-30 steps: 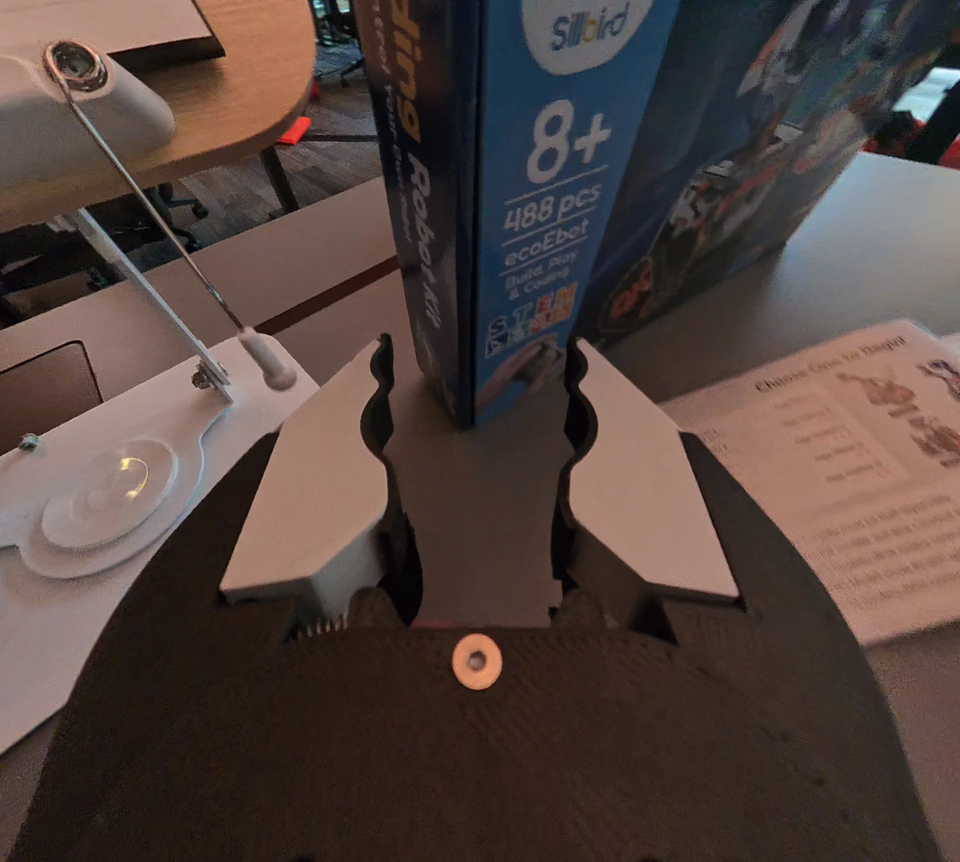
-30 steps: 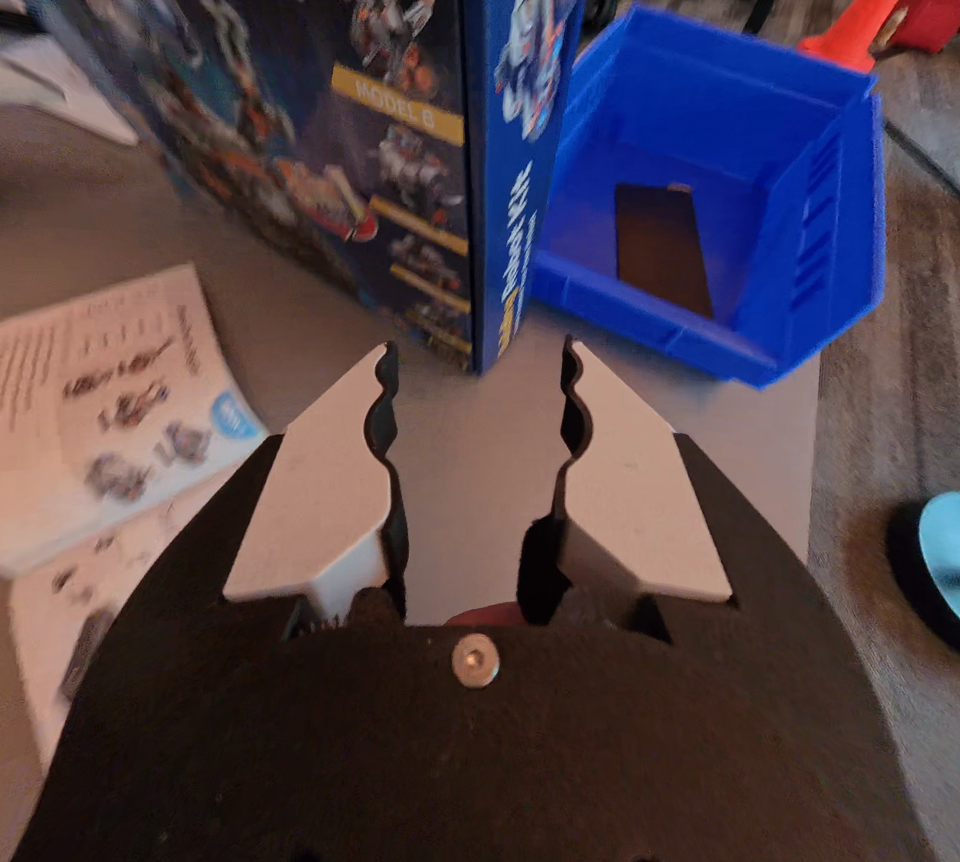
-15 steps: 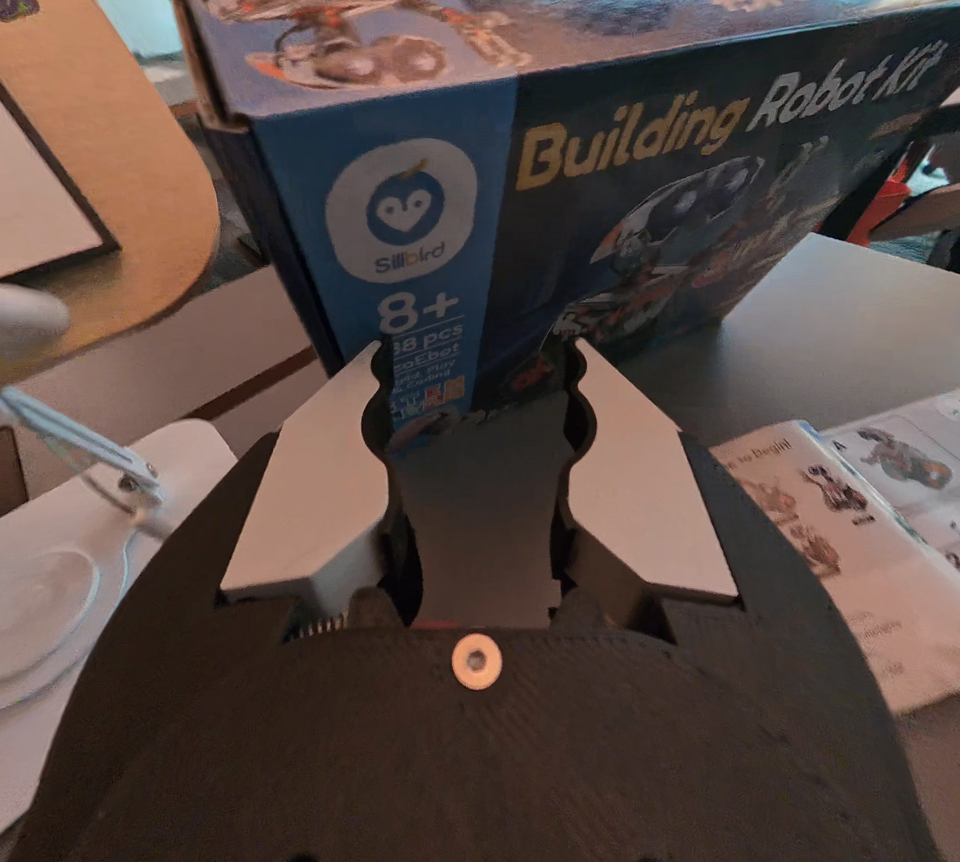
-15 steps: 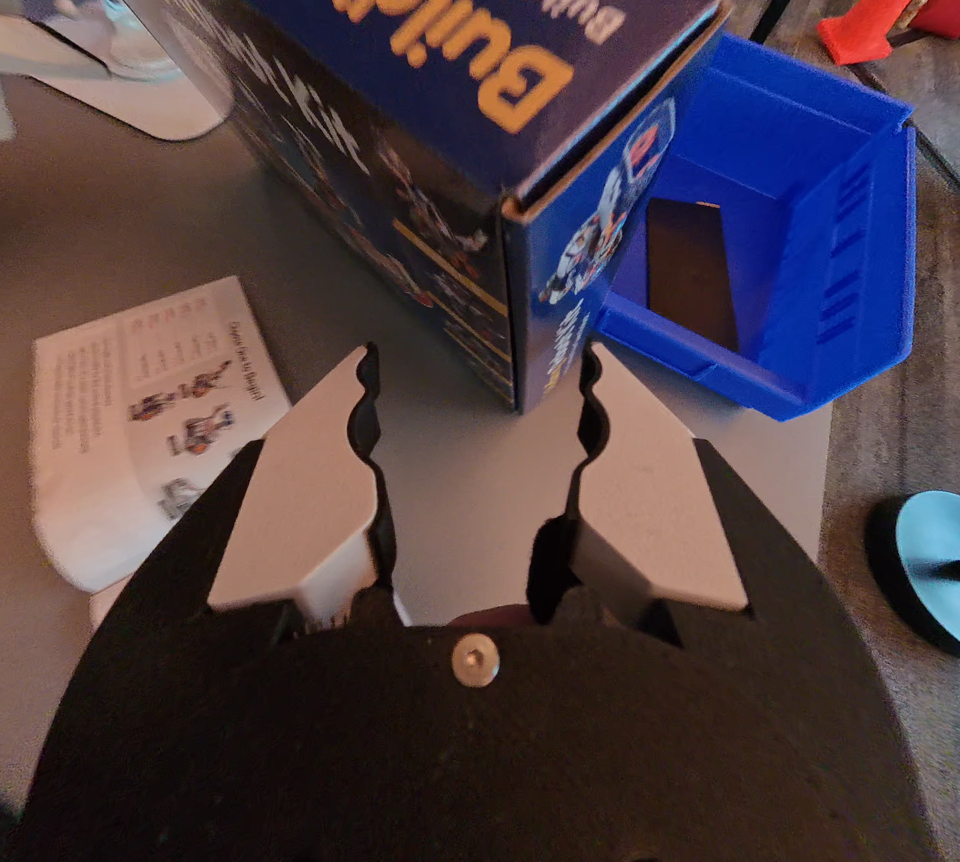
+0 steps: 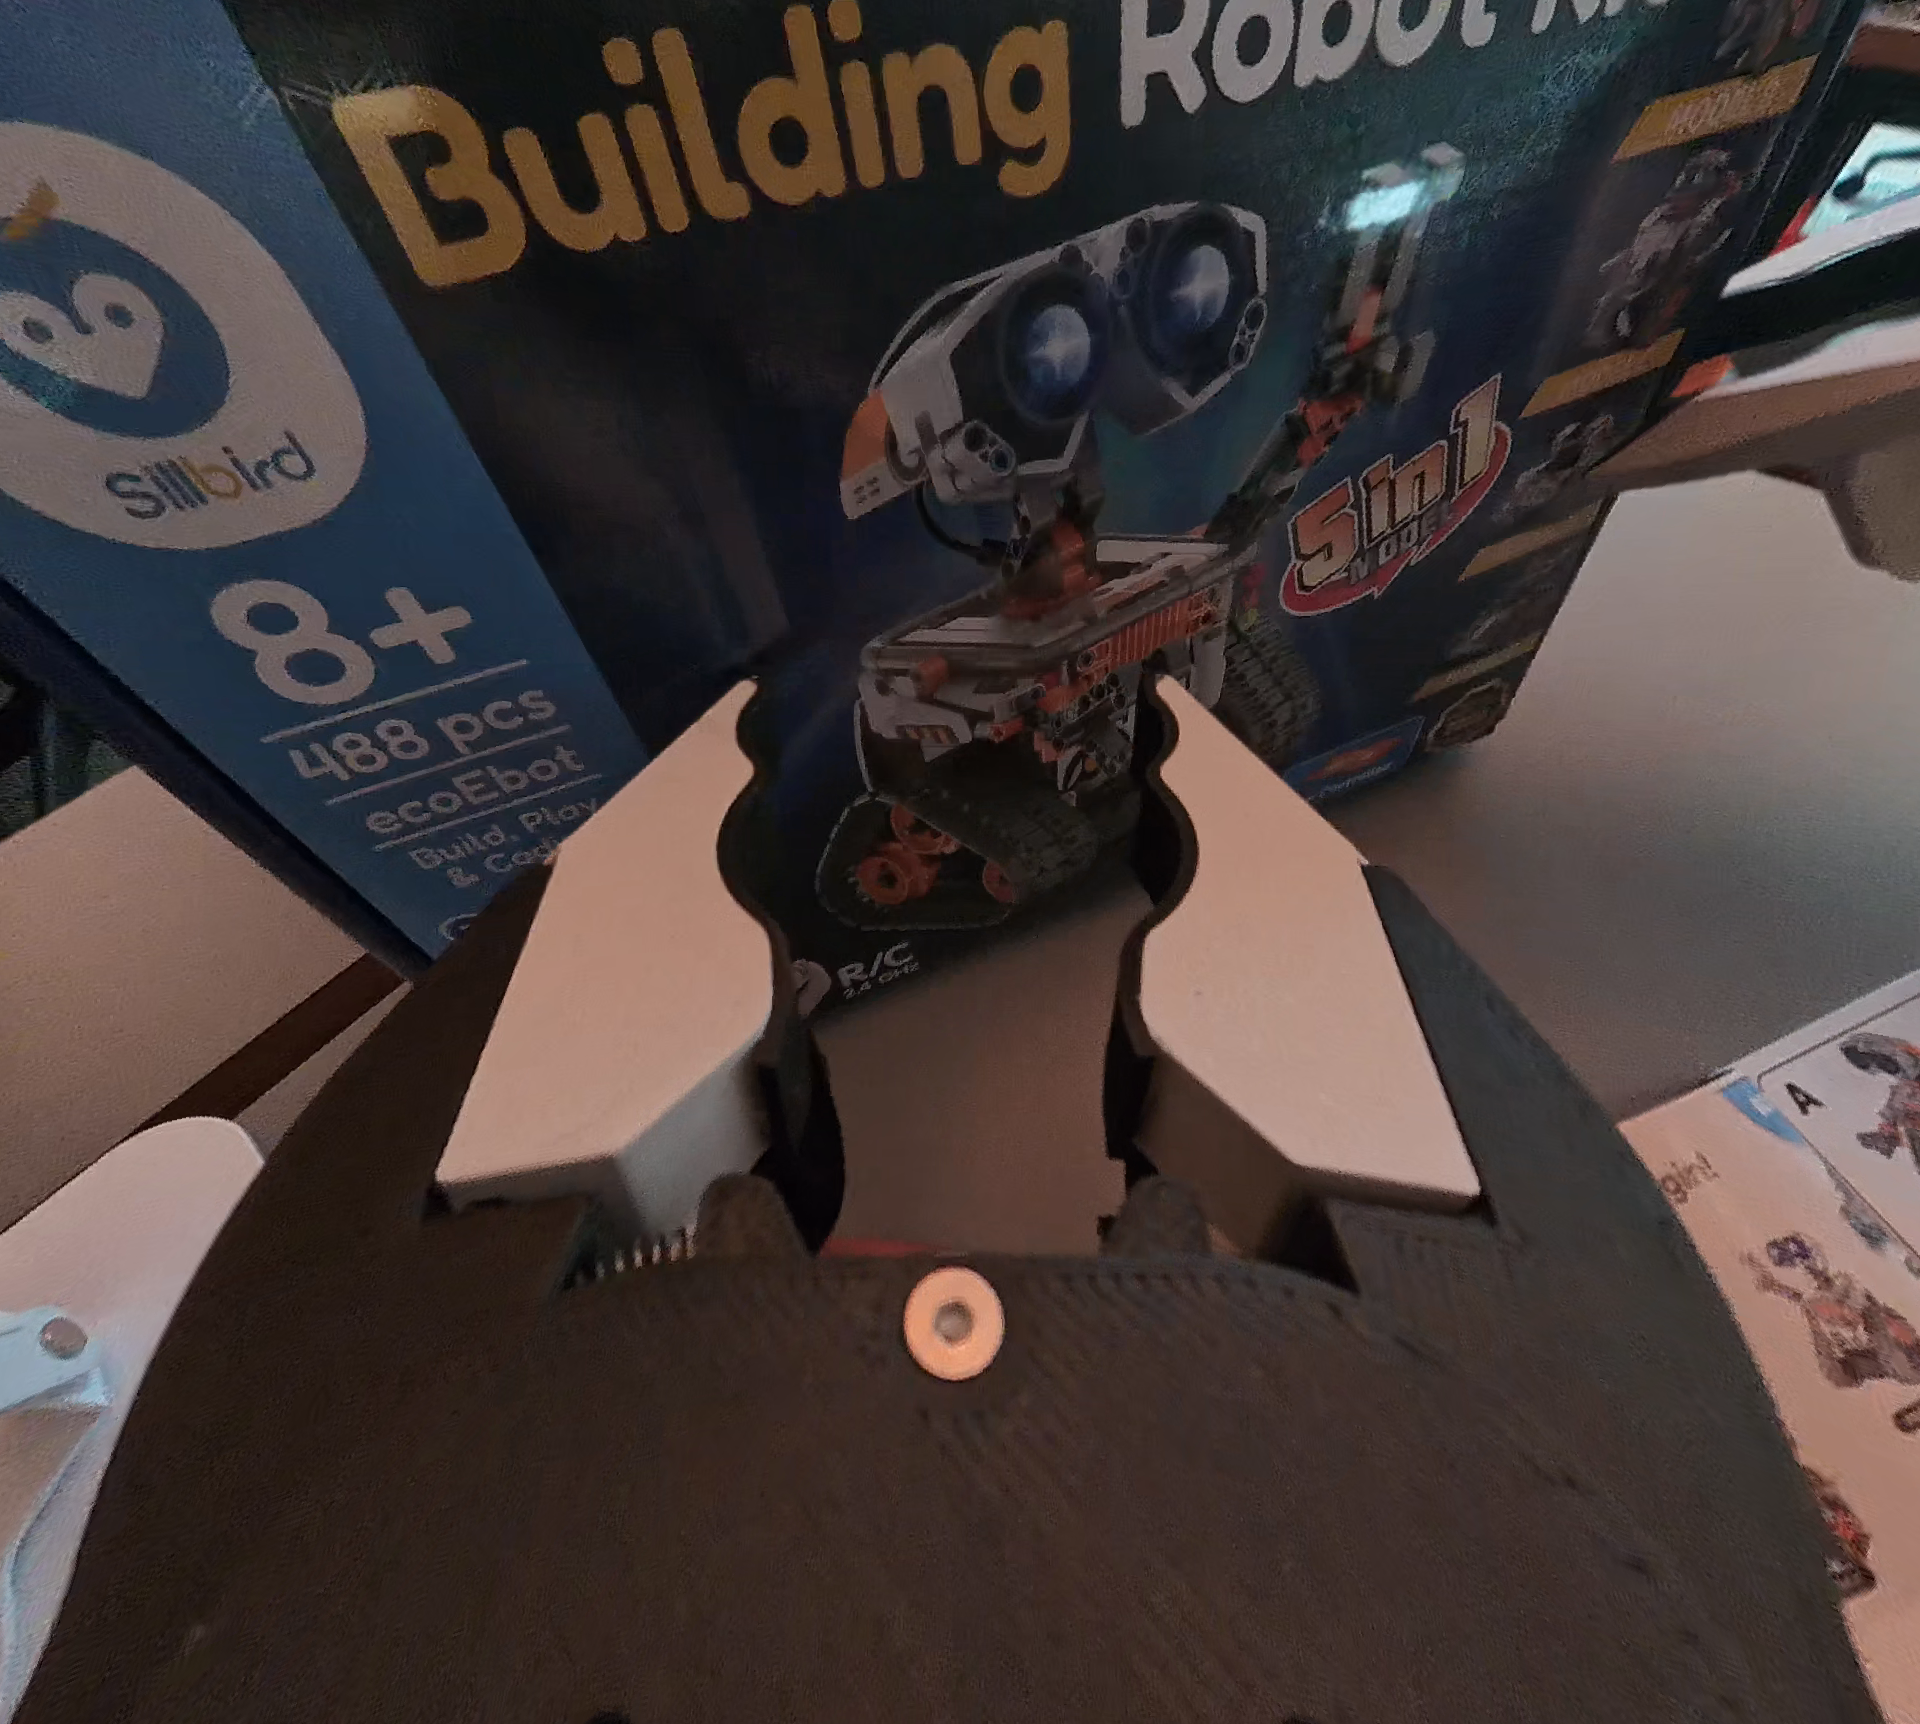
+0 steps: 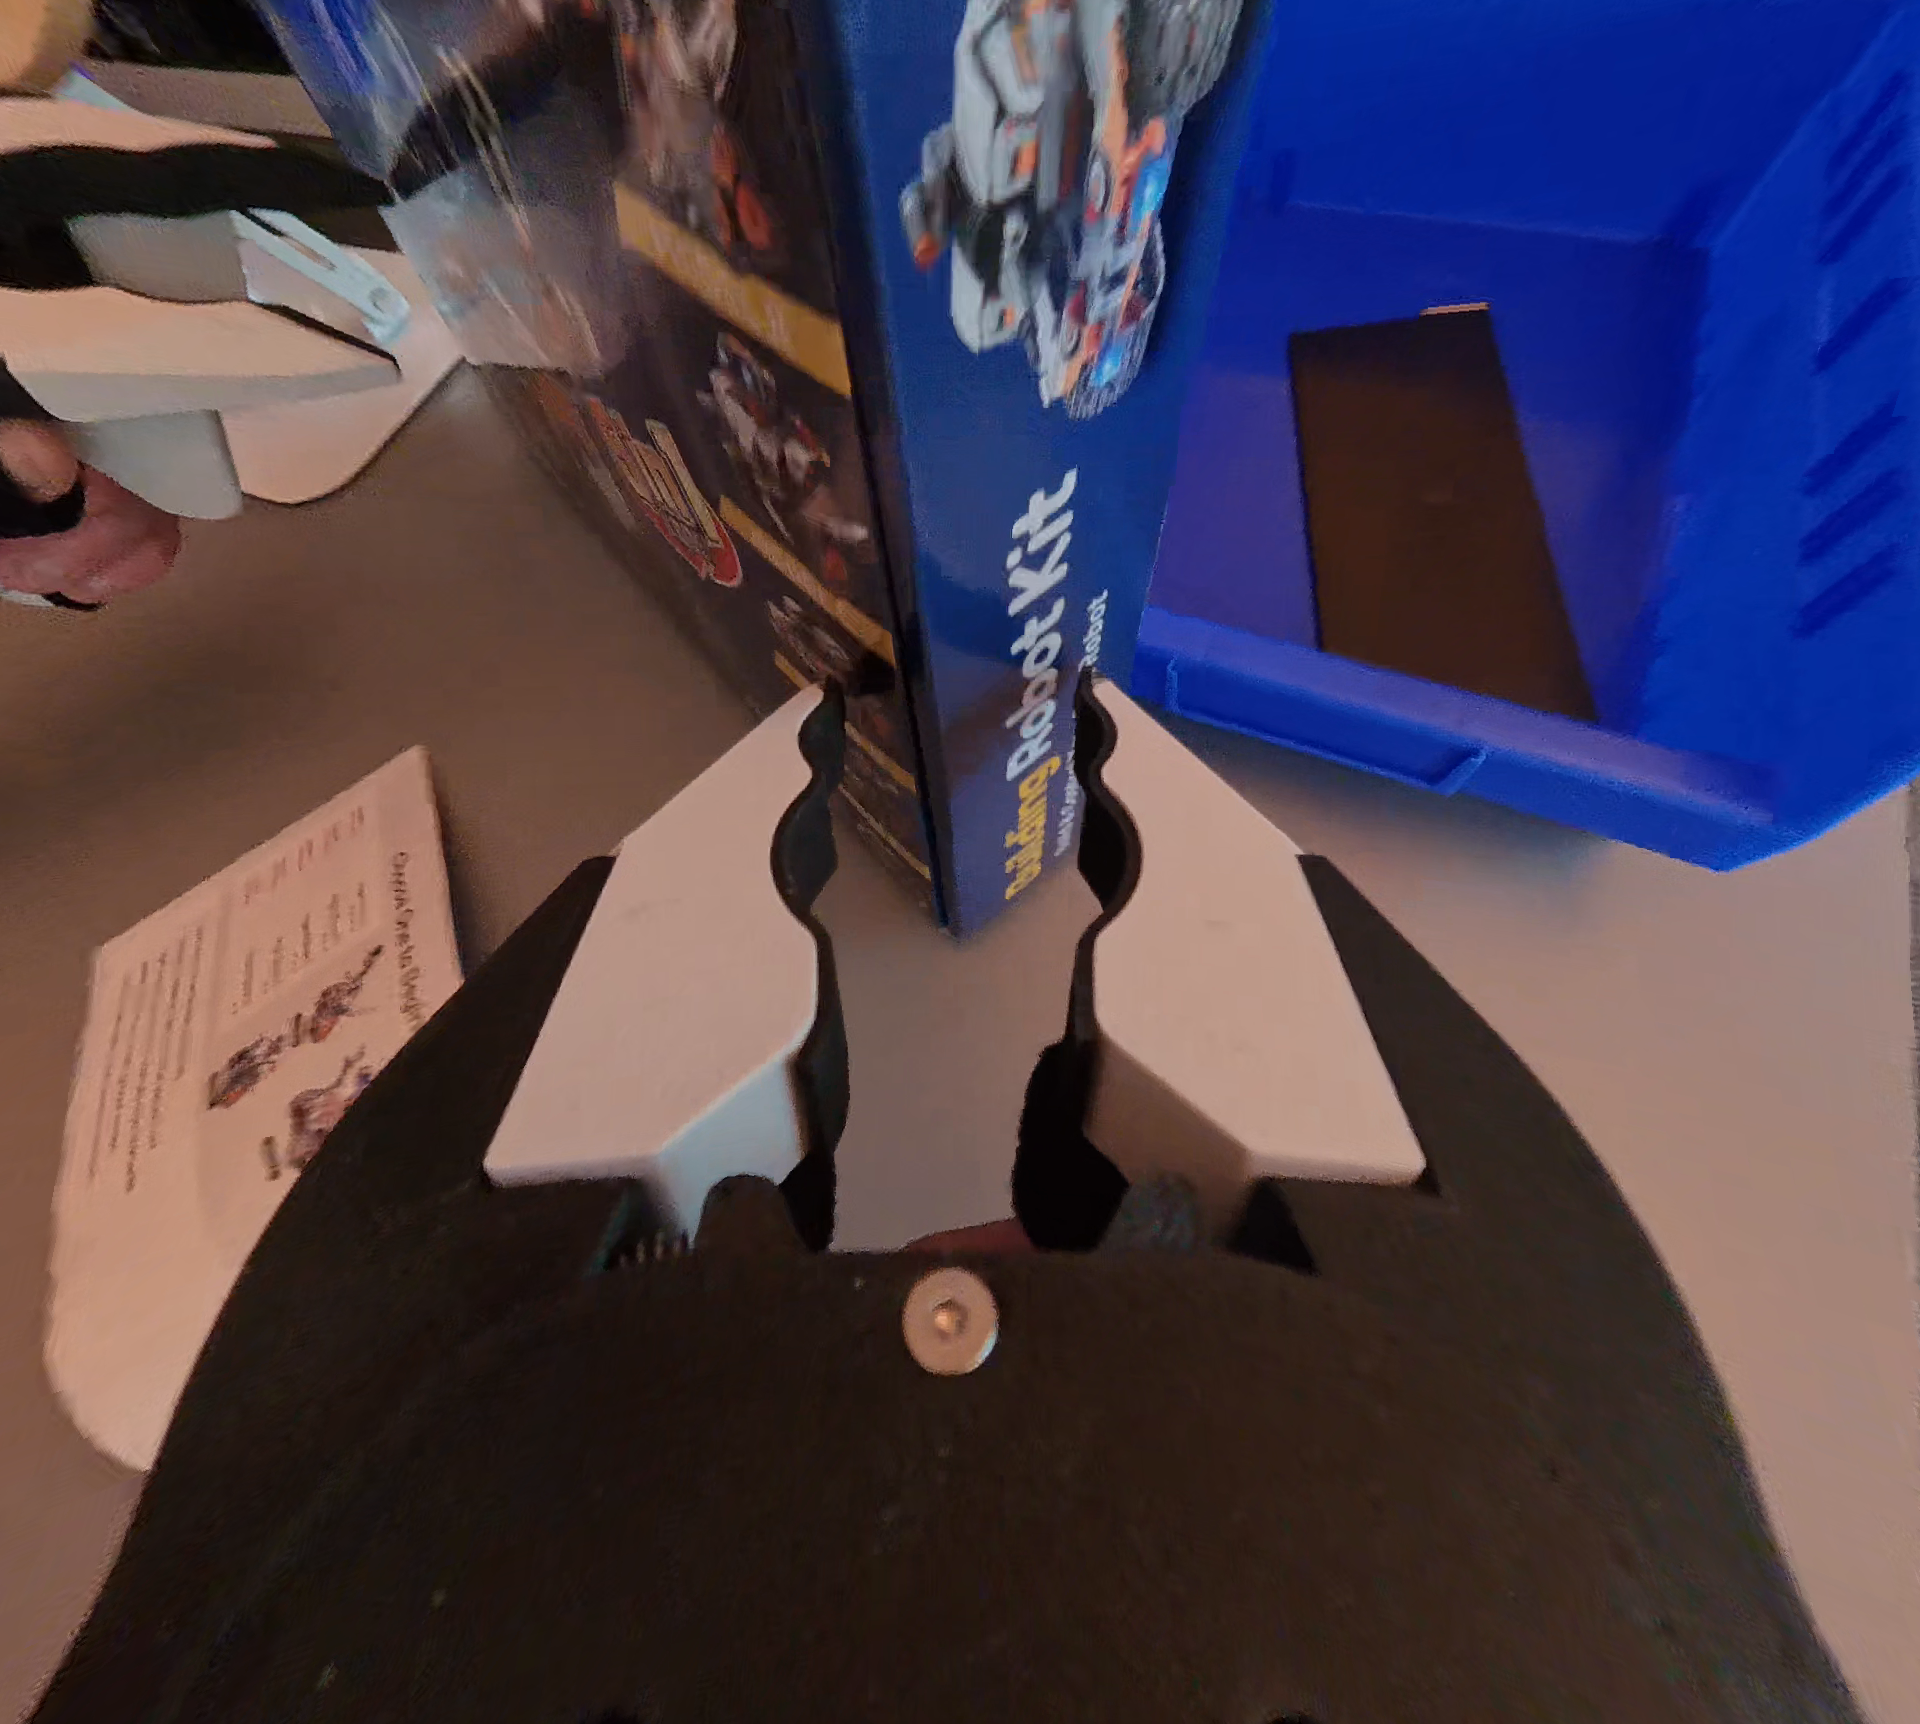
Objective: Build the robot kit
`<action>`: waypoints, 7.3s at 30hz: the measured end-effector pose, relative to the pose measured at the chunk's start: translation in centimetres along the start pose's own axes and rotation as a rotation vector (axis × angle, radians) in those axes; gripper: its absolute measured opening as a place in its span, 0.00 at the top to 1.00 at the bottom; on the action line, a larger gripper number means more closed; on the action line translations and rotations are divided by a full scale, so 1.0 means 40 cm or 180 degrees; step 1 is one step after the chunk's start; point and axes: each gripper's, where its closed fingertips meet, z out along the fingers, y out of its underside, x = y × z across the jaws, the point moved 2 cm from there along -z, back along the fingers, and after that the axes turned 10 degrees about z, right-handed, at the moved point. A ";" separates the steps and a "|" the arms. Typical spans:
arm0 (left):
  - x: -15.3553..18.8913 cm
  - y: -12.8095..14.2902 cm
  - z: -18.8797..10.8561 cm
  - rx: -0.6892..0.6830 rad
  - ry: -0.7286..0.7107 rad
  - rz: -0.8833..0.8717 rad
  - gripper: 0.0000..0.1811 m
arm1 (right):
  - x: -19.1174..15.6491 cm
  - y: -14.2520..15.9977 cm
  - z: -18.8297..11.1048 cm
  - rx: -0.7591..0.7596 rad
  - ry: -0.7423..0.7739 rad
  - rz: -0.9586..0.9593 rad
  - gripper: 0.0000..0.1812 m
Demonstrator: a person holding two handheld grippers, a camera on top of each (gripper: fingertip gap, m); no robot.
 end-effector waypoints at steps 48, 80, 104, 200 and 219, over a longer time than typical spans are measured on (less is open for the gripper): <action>0.129 0.188 -0.482 -0.0175 0.1130 0.0380 0.53 | -0.543 0.213 -0.045 -0.0910 -0.2057 -0.1186 1.00; -0.394 -0.267 -0.932 -0.0633 -0.0026 0.1557 1.00 | -1.061 -0.214 0.074 0.0645 -0.3215 -0.1080 0.54; -0.430 -0.437 -0.908 -0.0287 -0.0364 0.1242 1.00 | -0.985 -0.172 0.134 0.0678 -0.1039 -0.1960 0.99; -0.543 0.168 -0.544 -0.0226 -0.0910 0.1164 0.83 | -0.753 -0.489 0.468 0.0078 0.0145 -0.3113 0.97; -0.481 0.056 -0.496 -0.0065 -0.0683 0.1237 0.79 | -0.830 -0.482 0.387 0.0060 -0.0804 -0.2387 1.00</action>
